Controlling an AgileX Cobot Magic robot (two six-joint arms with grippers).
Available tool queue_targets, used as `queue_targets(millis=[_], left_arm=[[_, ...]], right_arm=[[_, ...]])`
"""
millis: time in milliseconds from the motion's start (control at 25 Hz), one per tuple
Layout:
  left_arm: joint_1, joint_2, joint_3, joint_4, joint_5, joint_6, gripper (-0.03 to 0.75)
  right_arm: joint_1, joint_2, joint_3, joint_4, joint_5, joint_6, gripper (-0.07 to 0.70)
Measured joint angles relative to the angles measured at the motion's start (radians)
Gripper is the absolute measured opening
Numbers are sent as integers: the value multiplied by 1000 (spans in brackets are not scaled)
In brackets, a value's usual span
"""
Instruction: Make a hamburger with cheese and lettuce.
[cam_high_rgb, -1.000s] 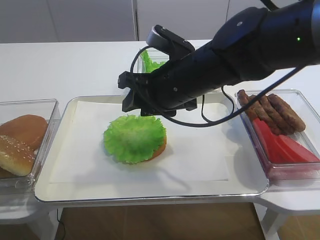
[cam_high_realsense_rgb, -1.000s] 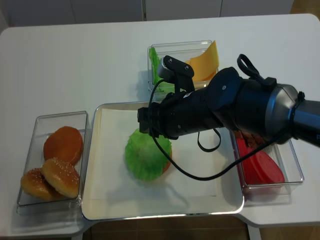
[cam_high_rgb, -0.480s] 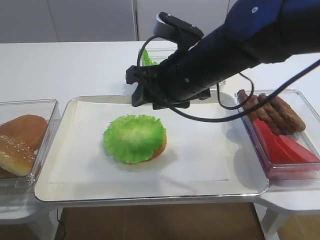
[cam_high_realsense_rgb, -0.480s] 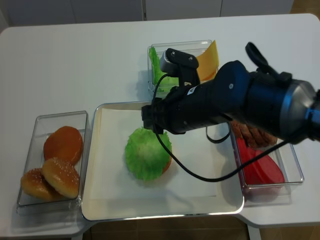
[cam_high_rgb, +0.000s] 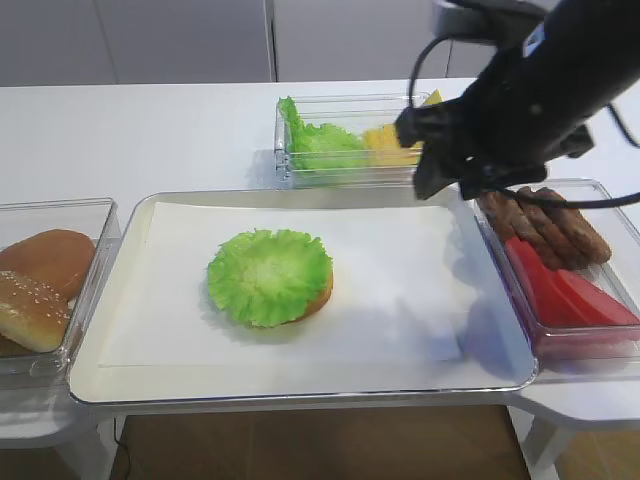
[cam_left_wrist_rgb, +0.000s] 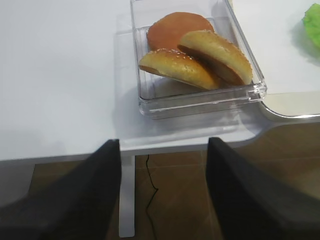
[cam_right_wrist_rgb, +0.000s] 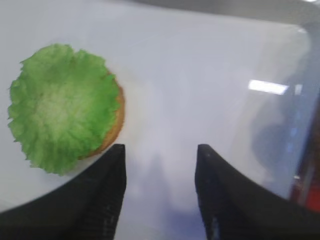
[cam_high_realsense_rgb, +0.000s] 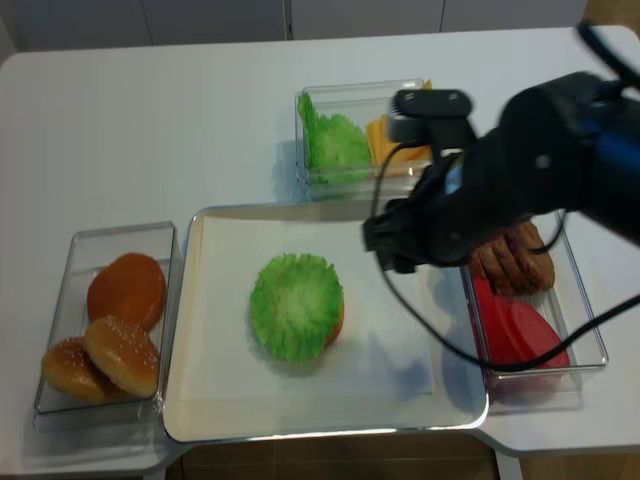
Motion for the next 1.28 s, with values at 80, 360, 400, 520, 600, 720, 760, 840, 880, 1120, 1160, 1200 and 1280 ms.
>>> queue_targets(millis=[80,360,400,520,600,720,760,840,880,1120,1160,1200,1280], left_arm=[[0,0,0,0,0,0,404],[0,0,0,0,0,0,404],[0,0,0,0,0,0,404],[0,0,0,0,0,0,404],[0,0,0,0,0,0,404],[0,0,0,0,0,0,404],[0,0,0,0,0,0,404],[0,0,0,0,0,0,404],[0,0,0,0,0,0,404],[0,0,0,0,0,0,404],[0,0,0,0,0,0,404],[0,0,0,0,0,0,404],[0,0,0,0,0,0,404]], right_arm=[[-74,-40,0,-3,37,-37,359],[-376,-148,0,5,168,-185,359],[-416,-160,0,7,173,-190,359],[-496,-178,0,21,176,-199,359],[-523,-180,0,24,178,-202,359],[-529,-180,0,24,198,-207,359],[-529,-180,0,24,206,-214,359],[-529,-180,0,26,217,-228,359],[-529,-180,0,26,223,-238,359],[-529,-226,0,8,243,-255,359],[-529,-241,0,7,248,-257,359],[-529,-261,0,5,256,-257,359],[-529,-300,0,5,280,-250,359]])
